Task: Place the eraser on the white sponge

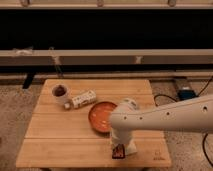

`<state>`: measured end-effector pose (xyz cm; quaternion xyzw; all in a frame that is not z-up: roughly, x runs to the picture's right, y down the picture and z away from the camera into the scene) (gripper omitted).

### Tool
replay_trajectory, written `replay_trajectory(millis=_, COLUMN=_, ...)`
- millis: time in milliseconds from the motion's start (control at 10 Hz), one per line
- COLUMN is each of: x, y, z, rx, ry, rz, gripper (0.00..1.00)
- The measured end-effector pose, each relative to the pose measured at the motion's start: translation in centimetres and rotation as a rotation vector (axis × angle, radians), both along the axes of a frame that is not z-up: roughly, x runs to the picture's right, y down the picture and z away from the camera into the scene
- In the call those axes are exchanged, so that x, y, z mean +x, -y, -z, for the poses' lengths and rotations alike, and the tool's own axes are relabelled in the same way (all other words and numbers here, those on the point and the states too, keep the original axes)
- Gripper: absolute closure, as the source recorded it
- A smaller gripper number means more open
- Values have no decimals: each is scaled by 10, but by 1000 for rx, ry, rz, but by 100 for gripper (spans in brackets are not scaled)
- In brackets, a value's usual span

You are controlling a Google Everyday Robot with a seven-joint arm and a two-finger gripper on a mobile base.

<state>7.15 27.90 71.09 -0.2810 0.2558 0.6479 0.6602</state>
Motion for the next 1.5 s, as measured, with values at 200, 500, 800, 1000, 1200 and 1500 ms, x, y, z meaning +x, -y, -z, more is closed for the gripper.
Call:
replay_trajectory(millis=200, x=6, y=0, z=-14, rx=2, ry=-19, rz=-27, gripper=78)
replay_trajectory(millis=500, x=18, y=3, z=-22, rx=10, ry=-49, rz=-52, gripper=49)
replay_trajectory(millis=800, x=33, y=3, z=-20, rx=12, ry=-78, rz=-71, gripper=30)
replay_trajectory(millis=1000, x=37, y=4, z=-17, rx=17, ry=-86, rz=-77, gripper=30)
replay_trajectory(millis=1200, x=38, y=15, z=-10, rx=46, ry=-77, rz=-84, gripper=30)
replay_trajectory(millis=1500, x=32, y=50, z=12, rx=115, ry=-17, rz=-81, gripper=30)
